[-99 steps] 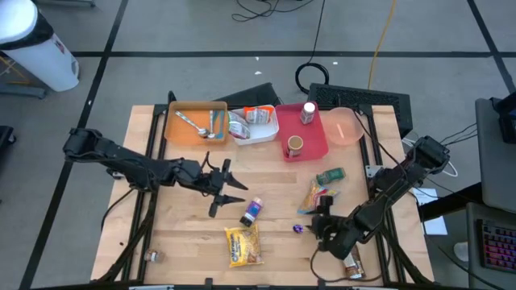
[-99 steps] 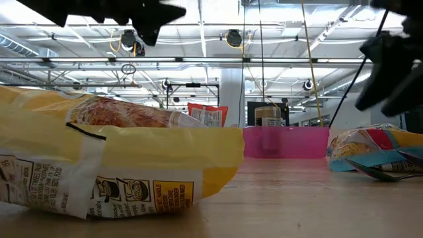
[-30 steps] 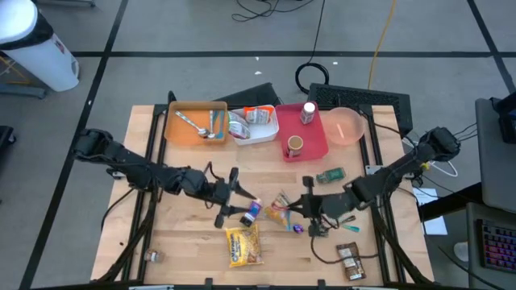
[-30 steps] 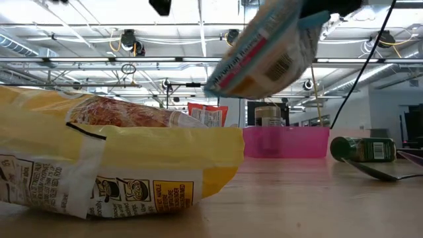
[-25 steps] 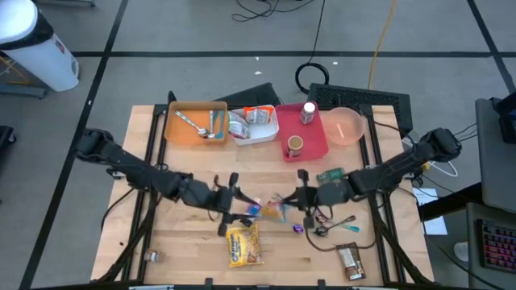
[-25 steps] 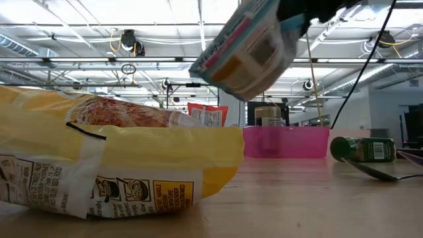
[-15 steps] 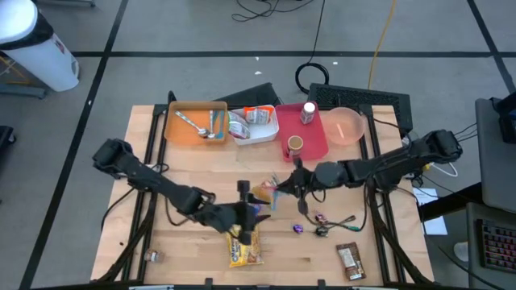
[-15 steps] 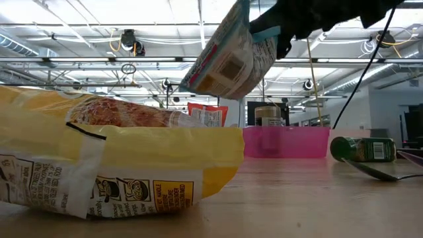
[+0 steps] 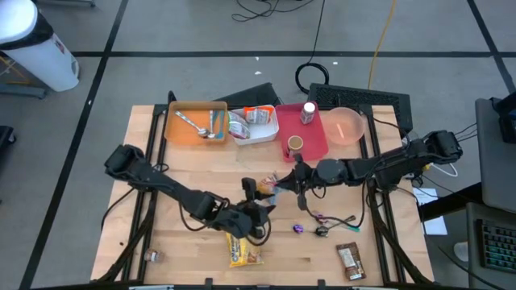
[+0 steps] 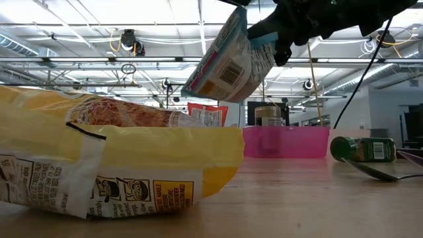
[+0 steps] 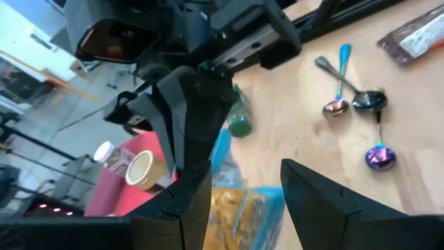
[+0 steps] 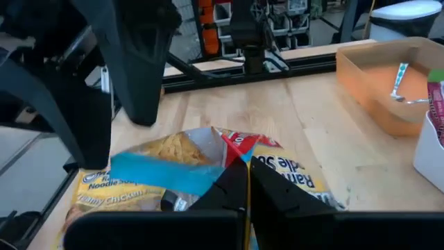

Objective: Pick & Place Food Item
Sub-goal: Put the blue noodle pack into the white bin

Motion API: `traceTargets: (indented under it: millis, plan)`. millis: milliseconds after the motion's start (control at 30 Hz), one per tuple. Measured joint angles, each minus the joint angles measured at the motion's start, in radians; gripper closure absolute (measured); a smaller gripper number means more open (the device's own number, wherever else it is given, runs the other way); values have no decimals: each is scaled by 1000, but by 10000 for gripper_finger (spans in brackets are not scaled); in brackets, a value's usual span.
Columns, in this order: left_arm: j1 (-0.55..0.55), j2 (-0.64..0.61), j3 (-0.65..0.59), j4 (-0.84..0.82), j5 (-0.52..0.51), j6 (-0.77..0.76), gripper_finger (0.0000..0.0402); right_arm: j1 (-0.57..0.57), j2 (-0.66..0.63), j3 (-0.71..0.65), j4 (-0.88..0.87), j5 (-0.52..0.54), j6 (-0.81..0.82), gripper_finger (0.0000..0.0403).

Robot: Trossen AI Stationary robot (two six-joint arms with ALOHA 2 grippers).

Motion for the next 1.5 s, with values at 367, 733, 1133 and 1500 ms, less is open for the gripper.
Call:
traceTargets:
  millis: [367,733,1133,1500]
  plan:
    - [-12,0,0,-34,-43,10,220,-4,0,0,41,0,31,403]
    - [30,0,0,-85,-91,-79,220,5,0,0,64,1,34,403]
    - [54,0,0,-141,-96,-159,266,5,0,0,84,-26,31,403]
    - [54,0,0,-141,-88,-148,395,5,0,0,81,-41,30,403]
